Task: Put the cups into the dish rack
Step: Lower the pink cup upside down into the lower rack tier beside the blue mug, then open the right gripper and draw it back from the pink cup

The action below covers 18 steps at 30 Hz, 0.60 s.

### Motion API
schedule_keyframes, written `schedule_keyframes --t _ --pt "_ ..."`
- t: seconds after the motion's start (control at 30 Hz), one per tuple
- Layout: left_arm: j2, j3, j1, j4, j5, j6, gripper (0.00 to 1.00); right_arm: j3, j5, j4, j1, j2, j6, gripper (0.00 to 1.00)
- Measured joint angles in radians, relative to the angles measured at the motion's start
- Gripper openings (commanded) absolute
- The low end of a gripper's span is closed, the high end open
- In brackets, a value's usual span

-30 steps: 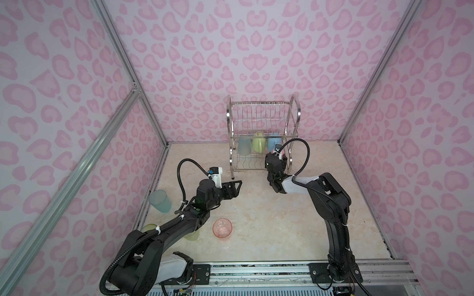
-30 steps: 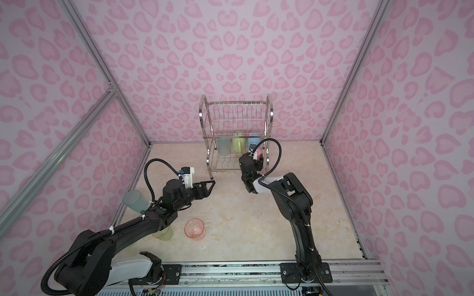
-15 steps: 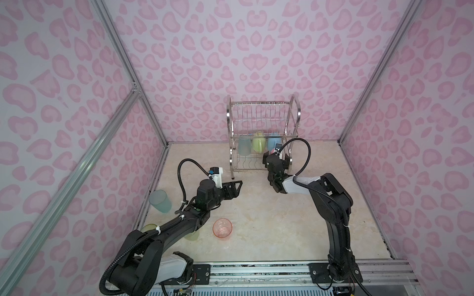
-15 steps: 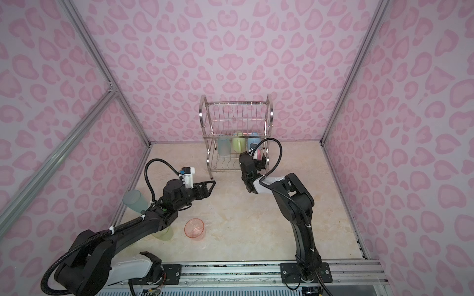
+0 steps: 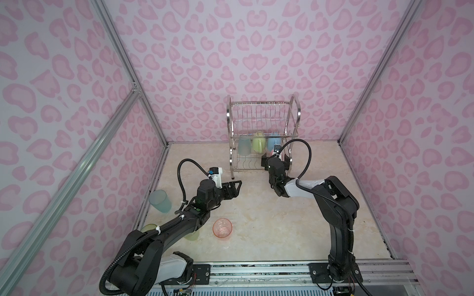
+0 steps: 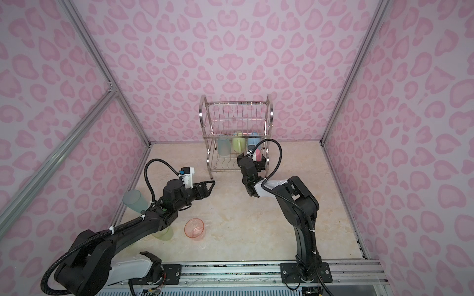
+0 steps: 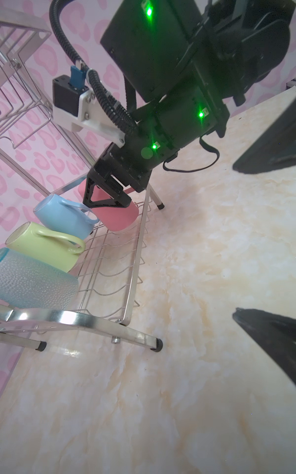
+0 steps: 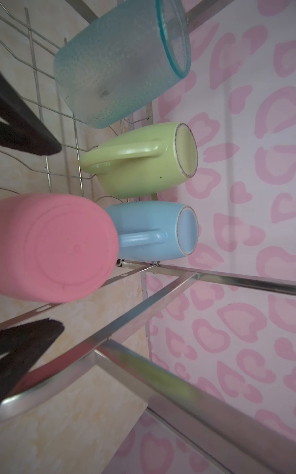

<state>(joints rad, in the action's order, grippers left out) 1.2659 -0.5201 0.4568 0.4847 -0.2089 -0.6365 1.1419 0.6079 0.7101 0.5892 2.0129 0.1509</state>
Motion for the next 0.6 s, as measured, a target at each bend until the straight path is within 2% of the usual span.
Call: schedule_keyframes --t 0.27,0.6 --pt "0.0 -0.003 0.001 -0.027 0.018 0.0 0.84 -0.079 -0.018 0.032 0.018 -0.072 -0.03 0.98" --pt "-0.032 -0.012 0.003 -0.1 0.063 0.0 0.82 -0.22 -0.059 0.03 0.081 -0.238 -0.029 0.96"
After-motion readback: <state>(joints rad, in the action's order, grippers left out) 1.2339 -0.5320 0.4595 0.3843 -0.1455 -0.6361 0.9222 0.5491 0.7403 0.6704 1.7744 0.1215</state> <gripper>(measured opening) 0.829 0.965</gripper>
